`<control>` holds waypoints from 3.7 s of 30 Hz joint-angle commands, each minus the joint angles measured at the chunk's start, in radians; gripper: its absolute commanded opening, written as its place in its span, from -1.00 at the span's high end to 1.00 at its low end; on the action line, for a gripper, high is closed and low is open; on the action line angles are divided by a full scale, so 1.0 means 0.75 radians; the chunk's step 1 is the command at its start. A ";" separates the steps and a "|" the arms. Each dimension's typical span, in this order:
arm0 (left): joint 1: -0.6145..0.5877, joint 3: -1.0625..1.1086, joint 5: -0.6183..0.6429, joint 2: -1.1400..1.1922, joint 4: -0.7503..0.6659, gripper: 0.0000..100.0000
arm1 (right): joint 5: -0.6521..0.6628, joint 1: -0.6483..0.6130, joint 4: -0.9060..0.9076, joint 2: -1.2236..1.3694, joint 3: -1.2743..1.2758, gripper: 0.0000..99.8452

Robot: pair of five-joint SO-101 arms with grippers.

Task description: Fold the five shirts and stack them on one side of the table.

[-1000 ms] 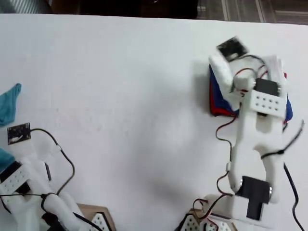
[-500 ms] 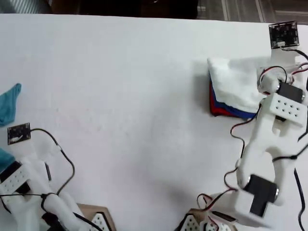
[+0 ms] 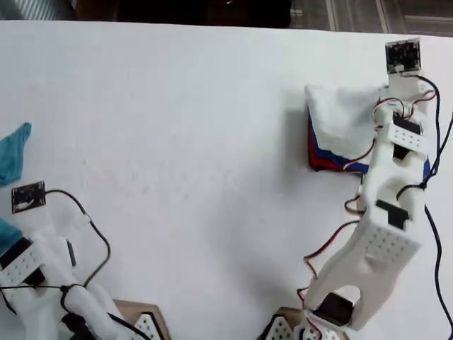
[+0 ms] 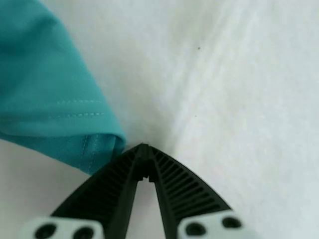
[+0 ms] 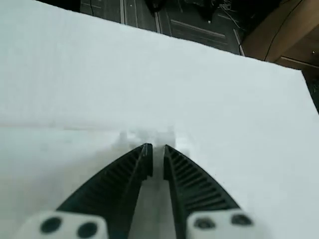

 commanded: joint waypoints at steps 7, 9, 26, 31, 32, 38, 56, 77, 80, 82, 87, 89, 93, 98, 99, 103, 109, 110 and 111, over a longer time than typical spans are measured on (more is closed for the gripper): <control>0.016 -0.003 0.004 -0.023 -0.012 0.95 | -0.074 0.089 0.050 0.011 -0.186 0.89; 0.016 -0.003 0.004 -0.023 -0.012 0.95 | -0.231 0.118 0.058 -0.048 -0.192 0.89; 0.016 -0.003 0.004 -0.023 -0.012 0.95 | -0.413 0.066 1.116 -0.693 -0.186 0.89; 0.016 -0.003 0.004 -0.023 -0.012 0.95 | -0.411 -0.038 1.544 -0.860 -0.186 0.89; 0.016 -0.003 0.004 -0.023 -0.012 0.95 | -0.411 -0.075 1.627 -0.885 -0.186 0.89; 0.014 -0.015 0.004 -0.023 -0.012 0.94 | -0.411 -0.283 1.996 -0.975 -0.184 0.89; -0.364 -0.682 -0.055 -0.010 0.356 0.46 | -0.053 -0.447 1.554 -1.554 1.025 0.65; -0.640 -0.903 -0.276 0.646 -0.241 0.46 | -0.047 -0.609 0.834 -2.444 2.261 0.67; -0.651 -1.075 -0.276 0.878 -0.158 0.46 | -0.047 -0.615 0.836 -2.513 2.291 0.67; -0.653 -1.198 -0.276 1.013 -0.094 0.46 | -0.047 -0.617 0.840 -2.554 2.310 0.67; -0.632 -1.456 -0.282 1.266 0.078 0.46 | -0.045 -0.617 0.866 -2.607 2.326 0.67; -0.606 -1.535 -0.293 1.344 0.190 0.46 | -0.045 -0.617 0.866 -2.622 2.330 0.67; -0.528 -1.672 -0.356 1.436 0.444 0.74 | -0.051 -0.617 0.868 -2.638 2.332 0.67; -0.352 -1.824 -0.270 1.444 0.749 0.95 | -0.055 -0.617 0.864 -2.638 2.332 0.67; -0.309 -1.859 -0.264 1.444 0.822 0.95 | -0.055 -0.617 0.862 -2.638 2.332 0.67; -0.082 -2.010 -0.213 1.444 1.129 0.95 | -0.057 -0.617 0.862 -2.638 2.332 0.67; 0.280 -2.039 -0.084 1.309 1.154 0.95 | -0.057 -0.617 0.860 -2.638 2.332 0.67; 0.348 -2.039 -0.082 1.268 1.156 0.95 | -0.057 -0.617 0.860 -2.638 2.332 0.67; 0.415 -2.037 -0.082 1.221 1.156 0.95 | -0.057 -0.617 0.860 -2.638 2.334 0.67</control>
